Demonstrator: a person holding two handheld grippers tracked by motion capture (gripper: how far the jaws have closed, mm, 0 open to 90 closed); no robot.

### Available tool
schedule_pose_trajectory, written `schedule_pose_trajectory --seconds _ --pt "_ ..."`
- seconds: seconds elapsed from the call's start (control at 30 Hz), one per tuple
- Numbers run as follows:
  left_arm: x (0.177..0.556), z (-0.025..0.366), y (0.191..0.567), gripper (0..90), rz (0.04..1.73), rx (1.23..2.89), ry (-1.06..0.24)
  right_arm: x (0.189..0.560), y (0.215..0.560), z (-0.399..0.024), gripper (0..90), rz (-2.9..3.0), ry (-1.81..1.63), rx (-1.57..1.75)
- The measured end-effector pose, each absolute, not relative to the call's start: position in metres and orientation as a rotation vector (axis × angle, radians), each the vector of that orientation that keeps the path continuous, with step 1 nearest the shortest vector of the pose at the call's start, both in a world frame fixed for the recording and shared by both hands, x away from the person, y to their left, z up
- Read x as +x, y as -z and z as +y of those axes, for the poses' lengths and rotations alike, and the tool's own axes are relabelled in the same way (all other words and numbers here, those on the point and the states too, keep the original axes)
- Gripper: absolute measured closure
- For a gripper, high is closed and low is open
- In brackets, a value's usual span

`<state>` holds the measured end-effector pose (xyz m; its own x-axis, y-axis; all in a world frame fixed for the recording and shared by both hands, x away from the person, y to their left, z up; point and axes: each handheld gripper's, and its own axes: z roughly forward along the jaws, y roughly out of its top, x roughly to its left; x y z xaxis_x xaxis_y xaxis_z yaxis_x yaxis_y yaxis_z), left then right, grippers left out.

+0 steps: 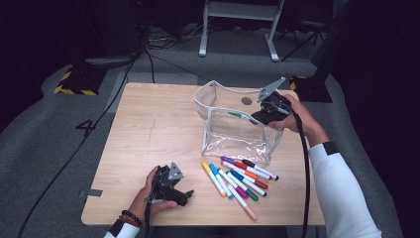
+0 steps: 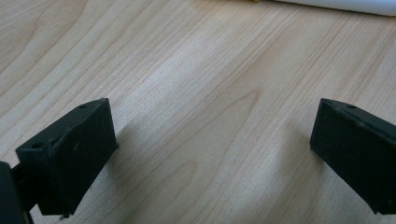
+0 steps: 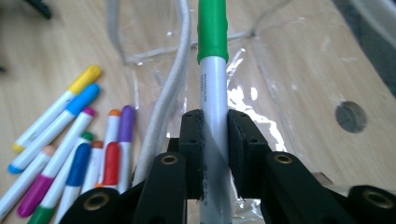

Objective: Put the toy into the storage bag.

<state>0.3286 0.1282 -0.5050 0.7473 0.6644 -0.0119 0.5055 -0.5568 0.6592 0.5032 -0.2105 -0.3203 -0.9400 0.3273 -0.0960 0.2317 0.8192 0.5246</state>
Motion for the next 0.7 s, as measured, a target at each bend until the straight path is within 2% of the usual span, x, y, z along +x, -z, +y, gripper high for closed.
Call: schedule_pose_trajectory --seconds 0.2,0.33,0.4,0.7 --pt "0.329 0.128 0.505 0.4 0.874 2.285 -0.313 0.495 0.322 -0.208 76.1 2.877 -0.773 0.363" --pt "0.329 0.128 0.505 0.4 0.875 2.284 -0.313 0.494 0.321 -0.207 70.4 2.847 -0.759 0.379" --pt "0.329 0.128 0.505 0.5 0.873 2.284 -0.313 0.493 0.320 -0.208 64.7 2.814 -0.773 0.390" --pt "0.329 0.128 0.505 0.5 0.873 2.283 -0.313 0.488 0.304 -0.226 55.0 2.632 -0.921 0.511"
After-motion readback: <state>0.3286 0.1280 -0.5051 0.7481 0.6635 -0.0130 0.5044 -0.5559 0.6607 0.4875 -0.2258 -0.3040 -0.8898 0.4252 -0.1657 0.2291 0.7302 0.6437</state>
